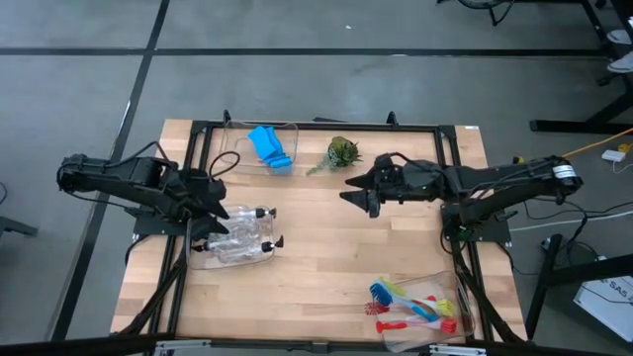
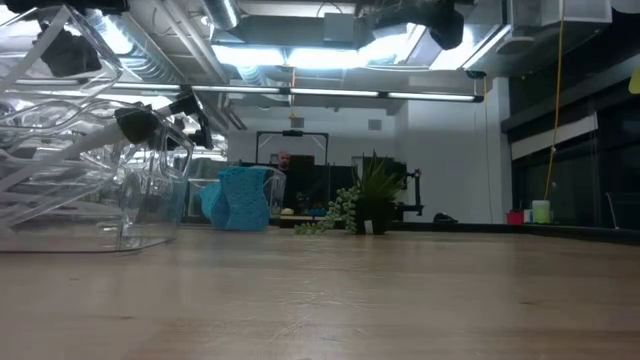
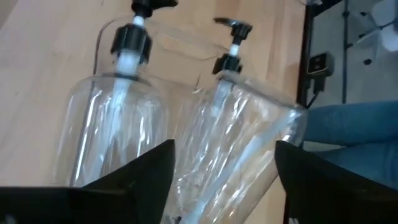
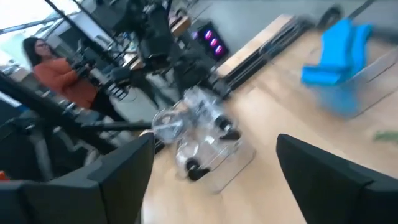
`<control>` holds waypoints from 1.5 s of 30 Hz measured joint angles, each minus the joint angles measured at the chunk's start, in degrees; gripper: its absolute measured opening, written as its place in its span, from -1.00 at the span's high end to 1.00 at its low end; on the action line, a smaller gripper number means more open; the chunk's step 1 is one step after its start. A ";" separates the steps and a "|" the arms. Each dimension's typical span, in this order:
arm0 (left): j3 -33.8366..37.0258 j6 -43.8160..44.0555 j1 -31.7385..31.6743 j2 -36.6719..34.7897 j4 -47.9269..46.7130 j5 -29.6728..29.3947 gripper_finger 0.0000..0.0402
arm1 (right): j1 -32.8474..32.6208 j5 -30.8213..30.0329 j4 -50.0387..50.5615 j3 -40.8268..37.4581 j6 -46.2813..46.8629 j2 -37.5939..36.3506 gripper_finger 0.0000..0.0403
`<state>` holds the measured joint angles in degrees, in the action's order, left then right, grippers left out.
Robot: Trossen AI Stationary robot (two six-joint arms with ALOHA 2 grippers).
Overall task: Pick & Place Kitchen Sink Supplies
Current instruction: Return to Home Position
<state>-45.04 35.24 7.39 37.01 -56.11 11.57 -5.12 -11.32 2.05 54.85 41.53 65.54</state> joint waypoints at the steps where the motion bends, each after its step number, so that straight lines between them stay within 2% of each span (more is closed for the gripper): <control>1: 0.00 -0.02 -0.01 -0.02 0.60 0.14 -0.28 | -0.09 -1.12 0.00 0.00 -0.75 -0.29 -0.64; 5: 0.00 -1.78 0.01 -1.18 3.90 0.36 0.12 | -1.38 -6.26 0.02 0.00 -4.43 -2.16 -0.40; 9: 0.00 -4.77 0.01 -2.71 5.56 0.07 0.63 | -2.35 -6.57 0.03 0.00 -8.00 -4.89 0.02; 12: 0.00 -5.50 0.00 -3.50 5.49 0.09 0.92 | -2.94 -6.65 1.48 0.00 -9.94 -7.04 0.37; 16: 0.00 -2.28 0.01 -3.54 5.77 0.06 0.95 | -3.01 -6.66 3.06 0.00 -10.38 -9.26 0.71; 21: 0.00 -0.01 0.00 -3.05 9.54 -0.07 0.90 | -3.00 -6.67 2.44 0.00 -10.35 -9.45 0.94; 26: 0.00 -4.15 -0.01 -3.04 12.89 -4.94 0.90 | -3.00 -6.24 4.27 0.00 -11.63 -9.10 0.96; 32: 1.55 -15.65 -0.01 -8.33 21.96 -8.81 0.97 | -3.46 3.47 11.01 0.00 -20.22 -13.20 0.81; 38: 12.26 -22.31 0.01 -20.04 42.28 -9.94 0.98 | -5.44 3.41 18.79 -0.06 -21.88 -16.11 0.75; 42: 19.76 -21.10 0.01 -26.09 48.49 -12.51 0.99 | -6.37 3.44 16.70 -5.37 -22.39 -19.00 0.75; 45: 24.68 -21.17 0.01 -29.61 53.27 -13.04 0.99 | -7.06 3.66 9.71 -12.93 -22.06 -23.95 0.74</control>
<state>-20.35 14.07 7.40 7.41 -2.84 -1.47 -12.18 -7.67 11.76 41.92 19.47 41.60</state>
